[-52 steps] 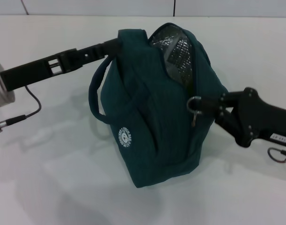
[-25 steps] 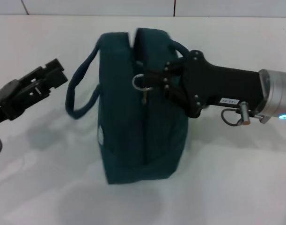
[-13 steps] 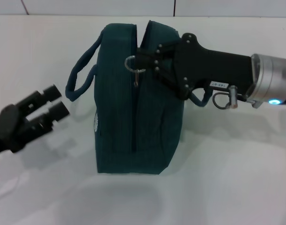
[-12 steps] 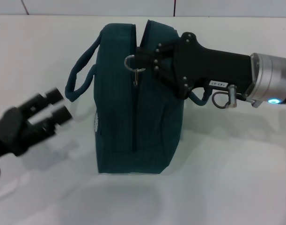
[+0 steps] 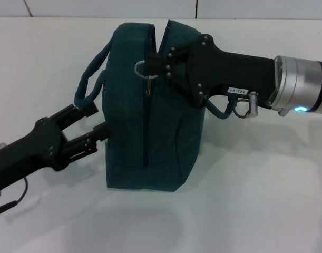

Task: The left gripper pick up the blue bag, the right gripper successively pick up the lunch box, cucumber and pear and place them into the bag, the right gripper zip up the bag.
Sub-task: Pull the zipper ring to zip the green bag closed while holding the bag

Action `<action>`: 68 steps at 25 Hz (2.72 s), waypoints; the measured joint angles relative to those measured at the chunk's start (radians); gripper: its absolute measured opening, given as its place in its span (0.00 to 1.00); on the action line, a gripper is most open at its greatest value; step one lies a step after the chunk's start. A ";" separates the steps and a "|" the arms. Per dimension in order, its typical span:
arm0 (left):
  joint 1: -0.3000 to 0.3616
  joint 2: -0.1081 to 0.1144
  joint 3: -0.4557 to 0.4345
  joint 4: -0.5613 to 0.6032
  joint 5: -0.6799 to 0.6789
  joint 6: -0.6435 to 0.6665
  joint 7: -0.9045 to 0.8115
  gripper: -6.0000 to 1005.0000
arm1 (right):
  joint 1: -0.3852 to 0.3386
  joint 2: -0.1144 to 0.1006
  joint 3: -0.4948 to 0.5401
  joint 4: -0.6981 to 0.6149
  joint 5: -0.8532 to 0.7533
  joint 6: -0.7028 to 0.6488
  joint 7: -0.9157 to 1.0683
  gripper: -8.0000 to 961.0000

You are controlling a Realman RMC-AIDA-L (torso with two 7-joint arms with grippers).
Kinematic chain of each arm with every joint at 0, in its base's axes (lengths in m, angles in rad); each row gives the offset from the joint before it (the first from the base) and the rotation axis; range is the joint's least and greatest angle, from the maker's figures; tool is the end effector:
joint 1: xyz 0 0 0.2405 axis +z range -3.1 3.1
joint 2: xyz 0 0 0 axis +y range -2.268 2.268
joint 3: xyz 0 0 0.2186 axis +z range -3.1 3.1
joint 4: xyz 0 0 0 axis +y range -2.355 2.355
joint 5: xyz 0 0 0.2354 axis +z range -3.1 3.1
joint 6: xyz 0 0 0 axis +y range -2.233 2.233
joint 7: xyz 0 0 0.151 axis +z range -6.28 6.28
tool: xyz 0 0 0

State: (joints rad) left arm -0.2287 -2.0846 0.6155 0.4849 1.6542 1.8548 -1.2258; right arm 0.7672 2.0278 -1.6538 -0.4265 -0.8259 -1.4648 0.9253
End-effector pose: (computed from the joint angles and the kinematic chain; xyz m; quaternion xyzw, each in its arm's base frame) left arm -0.2890 0.2354 0.0301 -0.8293 -0.2693 -0.4599 0.1678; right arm 0.0920 0.3483 -0.0517 -0.9002 -0.0269 0.4313 0.0543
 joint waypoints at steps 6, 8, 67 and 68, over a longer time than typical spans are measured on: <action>-0.052 0.000 0.002 -0.020 0.021 -0.031 0.001 0.71 | 0.001 0.000 0.000 0.000 0.000 0.003 -0.002 0.02; -0.060 0.000 0.002 -0.021 0.026 -0.038 -0.001 0.71 | 0.001 0.000 0.000 0.000 0.001 0.005 -0.007 0.02; -0.100 0.037 0.163 -0.016 0.164 0.073 -0.019 0.11 | -0.020 0.000 0.028 0.000 0.097 0.187 -0.011 0.02; -0.098 0.039 0.161 -0.017 0.164 0.074 -0.018 0.11 | -0.019 0.000 0.028 0.004 0.100 0.204 -0.010 0.02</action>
State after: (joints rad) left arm -0.3272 -2.0453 0.7768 0.4675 1.8179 1.9285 -1.2439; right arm 0.7478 2.0279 -1.6261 -0.4229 -0.7262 -1.2611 0.9153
